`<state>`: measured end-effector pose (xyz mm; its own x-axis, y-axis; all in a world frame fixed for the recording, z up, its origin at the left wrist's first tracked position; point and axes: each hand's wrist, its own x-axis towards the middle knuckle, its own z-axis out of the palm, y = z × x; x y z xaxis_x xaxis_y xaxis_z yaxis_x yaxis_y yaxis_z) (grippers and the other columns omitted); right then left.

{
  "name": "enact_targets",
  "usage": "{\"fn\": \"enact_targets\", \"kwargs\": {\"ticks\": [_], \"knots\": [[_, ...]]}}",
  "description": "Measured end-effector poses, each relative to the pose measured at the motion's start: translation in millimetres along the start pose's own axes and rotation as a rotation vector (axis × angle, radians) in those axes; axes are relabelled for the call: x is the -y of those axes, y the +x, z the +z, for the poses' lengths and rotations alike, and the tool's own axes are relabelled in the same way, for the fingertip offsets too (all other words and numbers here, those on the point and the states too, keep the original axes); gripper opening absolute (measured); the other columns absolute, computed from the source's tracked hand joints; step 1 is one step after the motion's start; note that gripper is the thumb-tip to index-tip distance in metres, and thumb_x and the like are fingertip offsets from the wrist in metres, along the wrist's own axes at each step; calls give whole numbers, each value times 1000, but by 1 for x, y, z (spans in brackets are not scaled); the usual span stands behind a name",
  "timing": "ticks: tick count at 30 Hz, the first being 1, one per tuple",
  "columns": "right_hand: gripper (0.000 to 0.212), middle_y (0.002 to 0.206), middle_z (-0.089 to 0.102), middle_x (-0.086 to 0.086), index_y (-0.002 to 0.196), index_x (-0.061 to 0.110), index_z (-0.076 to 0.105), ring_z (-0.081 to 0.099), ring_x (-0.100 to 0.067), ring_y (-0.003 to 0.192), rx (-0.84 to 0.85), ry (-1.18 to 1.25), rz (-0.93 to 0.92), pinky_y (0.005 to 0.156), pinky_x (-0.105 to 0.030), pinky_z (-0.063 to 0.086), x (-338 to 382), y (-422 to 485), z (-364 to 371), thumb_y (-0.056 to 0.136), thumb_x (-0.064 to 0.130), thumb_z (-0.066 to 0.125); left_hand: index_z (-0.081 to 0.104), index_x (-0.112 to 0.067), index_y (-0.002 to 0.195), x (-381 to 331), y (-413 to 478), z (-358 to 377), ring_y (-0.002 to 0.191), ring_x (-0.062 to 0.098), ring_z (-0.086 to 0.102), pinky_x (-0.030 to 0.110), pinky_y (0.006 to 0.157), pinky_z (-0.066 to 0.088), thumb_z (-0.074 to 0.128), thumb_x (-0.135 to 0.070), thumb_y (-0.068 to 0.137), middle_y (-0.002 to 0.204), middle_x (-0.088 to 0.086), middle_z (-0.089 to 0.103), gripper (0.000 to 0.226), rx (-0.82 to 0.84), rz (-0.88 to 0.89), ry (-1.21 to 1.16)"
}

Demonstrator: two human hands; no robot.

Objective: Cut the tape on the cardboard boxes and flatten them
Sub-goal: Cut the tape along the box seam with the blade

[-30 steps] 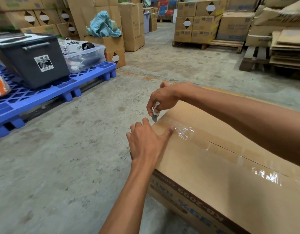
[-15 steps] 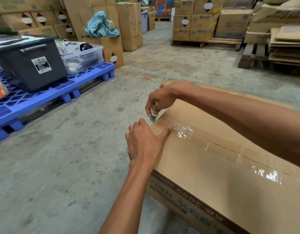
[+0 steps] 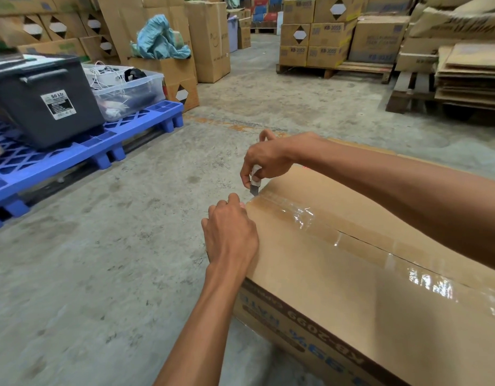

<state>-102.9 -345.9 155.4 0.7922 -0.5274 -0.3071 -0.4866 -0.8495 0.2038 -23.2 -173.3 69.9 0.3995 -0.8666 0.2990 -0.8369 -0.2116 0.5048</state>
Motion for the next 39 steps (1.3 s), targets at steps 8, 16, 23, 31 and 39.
{"fn": "enact_targets", "kwargs": {"ticks": [8,16,23,31,39], "knots": [[25,82,53,32,90,44,64,51,-7,106,-9,-3,46,94,-47,22,-25,-15,8,93,22,53,29,-23,66,6,0,-2,64,23,47,39,63,40,38,-57,98,65,-1,44,47,24,47,-72],[28,93,66,22,90,44,63,57,-10,100,-185,218,173,89,-43,21,-33,-20,13,93,20,50,37,-17,61,20,15,-11,55,19,42,31,49,26,48,-35,100,57,-2,43,44,25,-26,-98],[25,89,63,5,115,28,66,63,-24,96,-399,441,174,79,-36,50,10,-6,4,94,22,53,48,-15,63,62,44,-37,60,16,46,29,49,26,50,-33,99,65,2,54,40,-71,-248,-85],[28,104,67,-7,118,27,64,64,-29,93,-457,71,158,62,-32,37,75,21,-12,94,25,50,53,-16,71,54,45,-33,72,26,54,33,61,37,47,-34,100,75,5,58,34,-113,-289,-47],[20,94,66,-8,108,23,63,62,-32,81,-448,36,131,57,-32,33,76,14,-13,93,23,49,49,-18,68,58,47,-31,71,27,56,34,60,40,46,-34,100,74,4,57,36,-111,-273,-66]]}}
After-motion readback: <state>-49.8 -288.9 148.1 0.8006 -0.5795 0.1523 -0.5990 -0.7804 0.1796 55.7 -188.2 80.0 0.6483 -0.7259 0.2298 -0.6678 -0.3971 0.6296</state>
